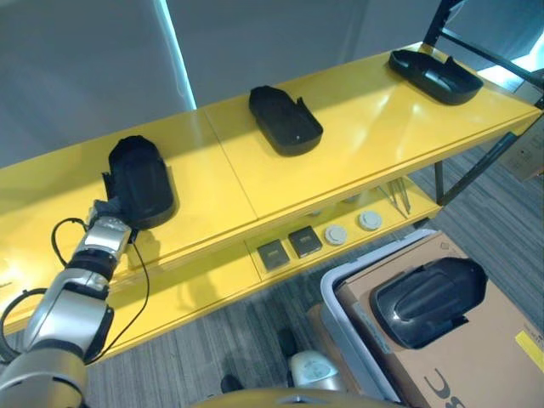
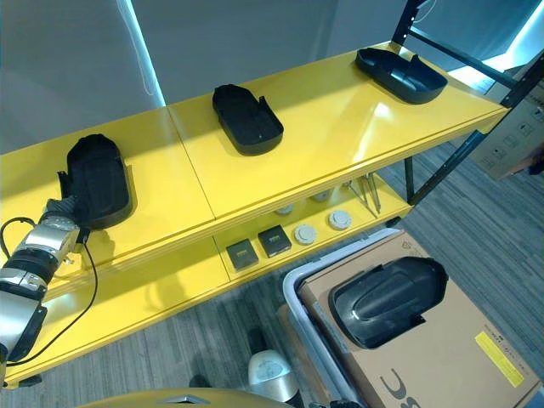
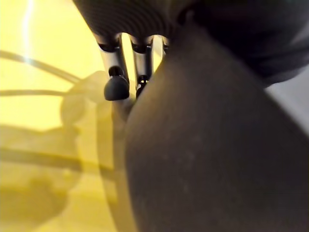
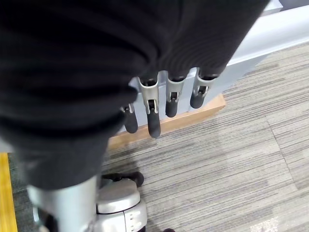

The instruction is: Move parts from the plastic box to the shelf.

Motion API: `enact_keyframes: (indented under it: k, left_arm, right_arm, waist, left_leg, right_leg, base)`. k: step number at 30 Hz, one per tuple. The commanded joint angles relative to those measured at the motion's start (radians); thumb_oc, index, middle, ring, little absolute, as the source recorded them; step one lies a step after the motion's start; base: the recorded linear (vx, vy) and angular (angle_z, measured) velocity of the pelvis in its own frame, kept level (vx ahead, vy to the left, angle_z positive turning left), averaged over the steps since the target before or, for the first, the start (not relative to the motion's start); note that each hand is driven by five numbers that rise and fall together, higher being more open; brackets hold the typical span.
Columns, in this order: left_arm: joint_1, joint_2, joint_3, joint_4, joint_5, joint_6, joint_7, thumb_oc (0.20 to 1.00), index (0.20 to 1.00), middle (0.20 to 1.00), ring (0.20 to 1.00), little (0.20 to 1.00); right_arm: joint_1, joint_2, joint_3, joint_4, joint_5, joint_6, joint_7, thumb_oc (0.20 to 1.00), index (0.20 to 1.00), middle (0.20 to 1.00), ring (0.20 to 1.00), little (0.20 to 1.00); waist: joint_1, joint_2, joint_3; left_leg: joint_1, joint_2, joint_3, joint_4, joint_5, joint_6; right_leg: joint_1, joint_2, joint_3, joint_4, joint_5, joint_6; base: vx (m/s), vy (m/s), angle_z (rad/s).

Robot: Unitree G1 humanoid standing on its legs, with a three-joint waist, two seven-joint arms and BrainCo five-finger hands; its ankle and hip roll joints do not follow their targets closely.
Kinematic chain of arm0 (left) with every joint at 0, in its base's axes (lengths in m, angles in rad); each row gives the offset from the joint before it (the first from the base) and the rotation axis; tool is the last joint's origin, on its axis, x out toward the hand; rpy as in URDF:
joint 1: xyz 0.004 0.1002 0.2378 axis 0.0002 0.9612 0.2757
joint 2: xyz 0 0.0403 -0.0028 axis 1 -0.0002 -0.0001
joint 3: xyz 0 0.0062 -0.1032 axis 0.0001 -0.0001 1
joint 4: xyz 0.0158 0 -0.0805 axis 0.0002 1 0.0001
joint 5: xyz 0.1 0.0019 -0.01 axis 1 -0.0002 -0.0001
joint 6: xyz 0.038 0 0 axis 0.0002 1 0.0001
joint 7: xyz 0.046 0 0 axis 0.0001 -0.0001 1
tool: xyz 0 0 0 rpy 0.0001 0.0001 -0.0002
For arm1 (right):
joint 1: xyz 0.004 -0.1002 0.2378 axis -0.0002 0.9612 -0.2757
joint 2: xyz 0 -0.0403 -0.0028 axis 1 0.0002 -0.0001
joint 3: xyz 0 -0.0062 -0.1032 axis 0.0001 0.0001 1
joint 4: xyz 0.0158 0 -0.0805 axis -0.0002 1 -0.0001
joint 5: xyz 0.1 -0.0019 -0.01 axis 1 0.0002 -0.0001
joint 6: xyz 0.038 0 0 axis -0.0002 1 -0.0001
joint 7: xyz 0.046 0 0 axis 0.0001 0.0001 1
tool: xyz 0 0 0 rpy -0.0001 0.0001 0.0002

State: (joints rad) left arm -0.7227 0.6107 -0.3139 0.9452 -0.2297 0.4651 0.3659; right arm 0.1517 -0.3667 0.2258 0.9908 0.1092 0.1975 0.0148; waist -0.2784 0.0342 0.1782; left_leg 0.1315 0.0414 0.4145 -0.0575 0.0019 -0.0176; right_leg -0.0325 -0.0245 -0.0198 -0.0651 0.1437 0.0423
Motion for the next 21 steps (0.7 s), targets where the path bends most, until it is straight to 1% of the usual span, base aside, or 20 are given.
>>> enact_keyframes:
  k: [1, 7, 9, 10, 11, 13, 14, 16, 18, 20, 21]
  left_arm:
    - [-0.032, 0.080, 0.036, 0.051, 0.059, -0.040, 0.019, 1.000, 1.000, 1.000, 1.000, 1.000]
    - [-0.036, 0.084, 0.032, 0.051, 0.087, -0.069, 0.015, 1.000, 1.000, 1.000, 1.000, 1.000]
    - [-0.041, 0.091, 0.022, 0.021, 0.117, -0.065, -0.023, 1.000, 1.000, 1.000, 1.000, 1.000]
    - [-0.042, 0.096, 0.017, -0.013, 0.128, -0.060, -0.027, 1.000, 1.000, 1.000, 1.000, 1.000]
    - [-0.043, 0.104, 0.013, -0.040, 0.157, -0.068, -0.028, 1.000, 1.000, 1.000, 1.000, 1.000]
    - [-0.042, 0.129, 0.007, -0.110, 0.183, -0.053, -0.039, 1.000, 1.000, 1.000, 1.000, 1.000]
    - [-0.037, 0.148, 0.005, -0.155, 0.212, -0.057, -0.040, 1.000, 1.000, 1.000, 1.000, 1.000]
    - [-0.023, 0.196, 0.001, -0.252, 0.248, -0.041, -0.053, 1.000, 1.000, 1.000, 1.000, 1.000]
    - [-0.008, 0.245, 0.006, -0.328, 0.279, -0.054, -0.058, 1.000, 1.000, 1.000, 1.000, 1.000]
    - [0.017, 0.306, 0.027, -0.438, 0.291, -0.084, -0.071, 1.000, 1.000, 1.000, 1.000, 1.000]
    - [0.031, 0.324, 0.046, -0.493, 0.298, -0.095, -0.077, 1.000, 1.000, 1.000, 1.000, 1.000]
  right_arm:
    - [0.013, -0.053, 0.037, 0.027, -0.029, -0.007, -0.003, 1.000, 1.000, 1.000, 1.000, 1.000]
    - [0.009, -0.053, 0.039, 0.039, -0.029, -0.014, -0.003, 1.000, 1.000, 1.000, 1.000, 1.000]
    - [0.011, -0.052, 0.034, 0.043, -0.035, -0.022, -0.005, 1.000, 1.000, 1.000, 1.000, 1.000]
    - [0.012, -0.050, 0.030, 0.039, -0.039, -0.019, -0.006, 1.000, 1.000, 1.000, 1.000, 1.000]
    - [0.013, -0.051, 0.025, 0.036, -0.040, -0.016, -0.005, 1.000, 1.000, 1.000, 1.000, 1.000]
    - [0.015, -0.047, 0.017, 0.041, -0.043, -0.022, -0.009, 1.000, 1.000, 1.000, 1.000, 1.000]
    - [0.019, -0.045, 0.013, 0.037, -0.044, -0.022, -0.014, 1.000, 1.000, 1.000, 1.000, 1.000]
    - [0.020, -0.043, 0.005, 0.037, -0.043, -0.021, -0.015, 1.000, 1.000, 1.000, 1.000, 1.000]
    - [0.022, -0.039, -0.002, 0.033, -0.046, -0.017, -0.018, 1.000, 1.000, 1.000, 1.000, 1.000]
    - [0.026, -0.032, -0.008, 0.033, -0.051, -0.013, -0.023, 1.000, 1.000, 1.000, 1.000, 1.000]
    - [0.028, -0.029, -0.012, 0.034, -0.051, -0.015, -0.026, 1.000, 1.000, 1.000, 1.000, 1.000]
  waist:
    - [0.003, -0.013, -0.027]
    - [0.005, -0.014, -0.028]
    - [0.008, -0.014, -0.028]
    - [0.012, -0.013, -0.028]
    - [0.016, -0.012, -0.028]
    - [0.026, -0.009, -0.031]
    - [0.031, -0.008, -0.029]
    - [0.046, -0.007, -0.032]
    - [0.059, -0.006, -0.034]
    - [0.074, -0.007, -0.036]
    - [0.081, -0.008, -0.037]
  left_leg:
    - [-0.056, 0.069, -0.087, 0.056, 0.007, -0.012]
    - [-0.048, 0.068, -0.086, 0.049, 0.005, -0.012]
    - [-0.046, 0.067, -0.086, 0.047, 0.004, -0.012]
    - [-0.044, 0.067, -0.087, 0.045, 0.004, -0.012]
    - [-0.043, 0.066, -0.090, 0.043, 0.005, -0.013]
    - [-0.044, 0.066, -0.091, 0.040, 0.008, -0.014]
    - [-0.040, 0.064, -0.094, 0.039, 0.005, -0.012]
    - [-0.042, 0.064, -0.099, 0.037, 0.008, -0.013]
    - [-0.043, 0.064, -0.103, 0.035, 0.008, -0.013]
    - [-0.042, 0.063, -0.109, 0.033, 0.008, -0.013]
    - [-0.041, 0.063, -0.112, 0.031, 0.008, -0.014]
  right_leg:
    - [0.006, -0.044, 0.022, 0.077, -0.084, 0.098]
    - [0.013, -0.043, 0.022, 0.069, -0.083, 0.099]
    - [0.018, -0.043, 0.021, 0.063, -0.082, 0.100]
    - [0.020, -0.044, 0.019, 0.059, -0.081, 0.101]
    - [0.023, -0.045, 0.015, 0.056, -0.080, 0.101]
    - [0.023, -0.045, 0.011, 0.051, -0.077, 0.101]
    - [0.031, -0.047, 0.006, 0.049, -0.079, 0.102]
    - [0.032, -0.048, 0.000, 0.046, -0.076, 0.101]
    - [0.035, -0.050, -0.008, 0.044, -0.076, 0.101]
    - [0.042, -0.053, -0.017, 0.039, -0.076, 0.102]
    - [0.045, -0.054, -0.021, 0.037, -0.076, 0.102]
  base:
    - [0.00, 0.000, 0.00]
    - [0.00, 0.000, 0.00]
    - [0.00, 0.000, 0.00]
    - [0.00, 0.000, 0.00]
    - [0.00, 0.000, 0.00]
    - [0.00, 0.008, 0.02]
    - [0.00, 0.000, 0.00]
    - [0.00, 0.000, 0.00]
    - [0.00, 0.006, 0.02]
    - [0.00, 0.011, 0.06]
    - [0.00, 0.008, 0.11]
